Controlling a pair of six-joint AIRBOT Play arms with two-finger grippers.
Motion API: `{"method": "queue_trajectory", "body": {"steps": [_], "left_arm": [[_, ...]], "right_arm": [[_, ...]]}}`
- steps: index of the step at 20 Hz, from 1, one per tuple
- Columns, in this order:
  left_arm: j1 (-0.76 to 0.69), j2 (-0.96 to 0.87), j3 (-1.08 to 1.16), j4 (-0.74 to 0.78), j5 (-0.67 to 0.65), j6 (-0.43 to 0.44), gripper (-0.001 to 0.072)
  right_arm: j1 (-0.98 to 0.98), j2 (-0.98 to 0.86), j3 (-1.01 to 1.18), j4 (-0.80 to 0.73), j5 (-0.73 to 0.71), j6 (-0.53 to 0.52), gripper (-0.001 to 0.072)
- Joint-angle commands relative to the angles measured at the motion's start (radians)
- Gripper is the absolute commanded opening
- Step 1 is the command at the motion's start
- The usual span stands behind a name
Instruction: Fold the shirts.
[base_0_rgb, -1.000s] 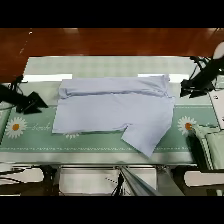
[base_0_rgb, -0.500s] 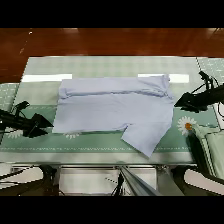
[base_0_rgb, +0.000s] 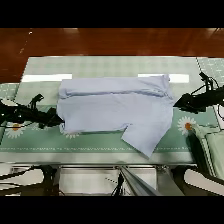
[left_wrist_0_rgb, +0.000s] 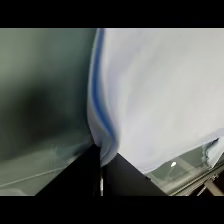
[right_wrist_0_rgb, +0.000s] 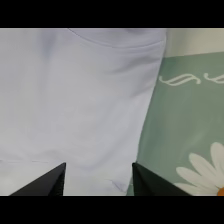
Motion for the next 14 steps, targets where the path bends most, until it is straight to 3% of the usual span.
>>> {"method": "queue_trajectory", "body": {"steps": [1, 3, 8, 14], "left_arm": [[-0.042, -0.025, 0.000, -0.013, -0.024, -0.009, 0.0026], [-0.018, -0.024, 0.000, -0.013, -0.059, -0.009, 0.0026], [0.029, -0.019, 0.000, -0.013, -0.091, 0.045, 0.0026], [0.029, -0.019, 0.000, -0.013, -0.099, 0.047, 0.0026]], "right_arm": [[0.000, 0.001, -0.001, -0.058, 0.059, 0.000, 0.0497], [-0.024, 0.026, -0.034, -0.109, 0.081, 0.000, 0.0496], [-0.150, 0.220, -0.312, -0.056, 0.032, -0.021, 0.0497], [-0.079, 0.306, -0.529, 0.087, -0.190, 0.005, 0.0497]]}}
